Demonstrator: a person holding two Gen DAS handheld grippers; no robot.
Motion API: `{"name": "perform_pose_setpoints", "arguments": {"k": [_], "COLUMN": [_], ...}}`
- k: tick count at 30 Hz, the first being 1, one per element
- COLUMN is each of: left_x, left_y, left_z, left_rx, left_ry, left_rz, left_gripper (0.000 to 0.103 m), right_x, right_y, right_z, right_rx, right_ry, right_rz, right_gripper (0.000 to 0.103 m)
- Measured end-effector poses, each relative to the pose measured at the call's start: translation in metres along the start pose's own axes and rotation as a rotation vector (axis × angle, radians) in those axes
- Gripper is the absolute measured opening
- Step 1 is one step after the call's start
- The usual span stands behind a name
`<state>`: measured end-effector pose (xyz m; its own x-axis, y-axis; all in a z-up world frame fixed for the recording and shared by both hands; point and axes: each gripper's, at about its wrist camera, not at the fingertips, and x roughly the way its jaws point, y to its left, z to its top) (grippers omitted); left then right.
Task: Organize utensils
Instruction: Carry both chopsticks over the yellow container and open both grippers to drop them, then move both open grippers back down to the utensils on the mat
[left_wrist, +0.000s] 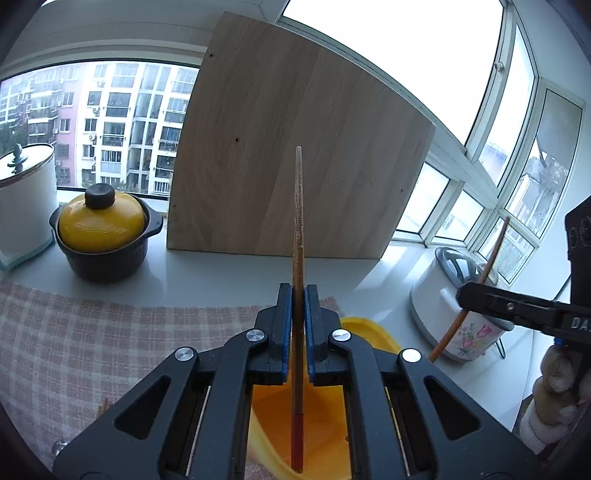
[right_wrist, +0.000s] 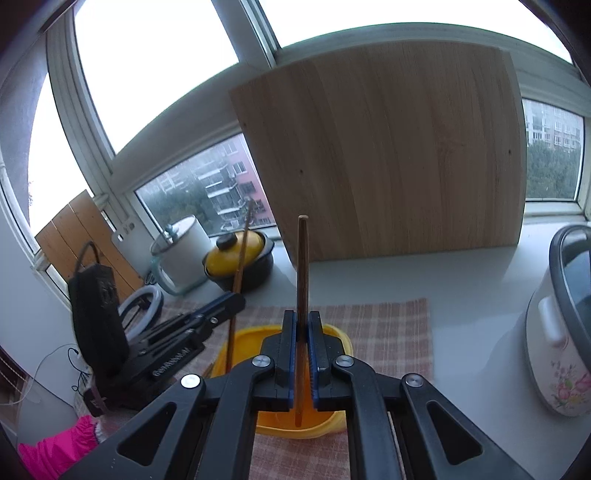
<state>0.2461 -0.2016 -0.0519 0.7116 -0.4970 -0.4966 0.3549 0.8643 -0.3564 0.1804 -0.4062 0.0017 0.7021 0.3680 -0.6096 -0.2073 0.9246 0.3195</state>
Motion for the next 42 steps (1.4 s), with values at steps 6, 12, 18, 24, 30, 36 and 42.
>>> {"name": "perform_pose_setpoints", "arguments": {"k": [6, 12, 18, 24, 30, 36, 42], "left_x": [-0.011, -0.016, -0.014, -0.016, -0.037, -0.069, -0.112], "left_y": [0.006, 0.008, 0.000, -0.004, -0.005, 0.003, 0.038], "left_z": [-0.004, -0.008, -0.014, -0.017, -0.019, -0.018, -0.011], "left_rx": [-0.002, -0.003, 0.026, 0.046, 0.078, 0.131, 0.140], "left_ry": [0.029, 0.060, 0.101, 0.133, 0.120, 0.112, 0.083], "left_rz": [0.007, -0.003, -0.001, -0.014, -0.025, -0.028, 0.009], "left_gripper": [0.004, 0.004, 0.004, 0.007, 0.039, 0.039, 0.039], "right_x": [0.011, 0.029, 0.041, 0.044, 0.027, 0.003, -0.020], "right_y": [-0.003, -0.007, -0.003, -0.004, -0.001, 0.007, 0.029], "right_z": [-0.010, -0.018, -0.025, -0.030, -0.030, -0.036, -0.047], "right_rx": [0.008, 0.039, 0.032, 0.035, 0.027, 0.043, 0.045], "right_ry": [0.040, 0.085, 0.119, 0.126, 0.084, 0.028, -0.014], "right_rz": [0.002, 0.013, 0.004, -0.010, -0.041, -0.086, -0.099], "right_gripper": [0.003, 0.003, 0.003, 0.008, 0.036, 0.036, 0.038]}}
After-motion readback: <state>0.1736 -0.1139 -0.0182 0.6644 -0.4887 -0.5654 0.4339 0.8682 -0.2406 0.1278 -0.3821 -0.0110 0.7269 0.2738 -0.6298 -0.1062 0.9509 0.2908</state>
